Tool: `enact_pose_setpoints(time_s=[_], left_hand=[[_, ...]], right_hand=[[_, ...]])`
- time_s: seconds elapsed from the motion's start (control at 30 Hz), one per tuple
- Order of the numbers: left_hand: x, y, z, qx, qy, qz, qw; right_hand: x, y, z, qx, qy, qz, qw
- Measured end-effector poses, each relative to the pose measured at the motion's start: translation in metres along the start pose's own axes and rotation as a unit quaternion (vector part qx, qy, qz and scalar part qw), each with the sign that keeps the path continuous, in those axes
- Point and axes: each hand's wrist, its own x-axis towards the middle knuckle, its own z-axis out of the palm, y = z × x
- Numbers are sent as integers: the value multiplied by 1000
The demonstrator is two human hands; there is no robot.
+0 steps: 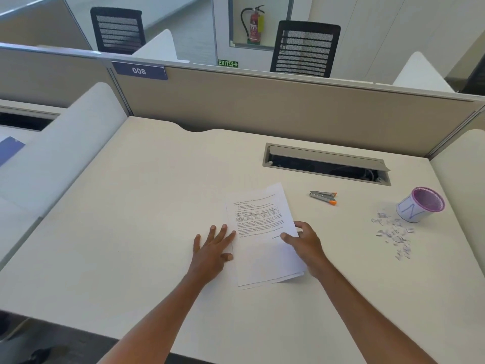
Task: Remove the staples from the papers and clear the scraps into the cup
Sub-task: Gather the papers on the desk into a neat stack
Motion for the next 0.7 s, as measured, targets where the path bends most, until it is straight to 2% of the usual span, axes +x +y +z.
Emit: enact_pose_setpoints(time_s=[0.23,0.4,0.47,0.53,0.6,0.7], left_hand=[[1,-2,0,-38,-2,13,999],[4,3,-3,-165,56,-39,984],[7,14,-11,-253,109,-85,958],[9,28,-21,-377,146,-138,904],[11,45,-34,-499,121,-164,842],[17,67,-49,-609,47,-115,784]], right_hand=[[19,-4,-1,-64,-24,6,998],[13,-2,-8,-47,-24,-20,998],[4,-6,-15,-25,-26,-37,999],[-6,-10,-24,7,-29,-52,998],[-16,-15,-33,37,-31,-67,997],[-29,-18,-48,77,-34,-85,993]])
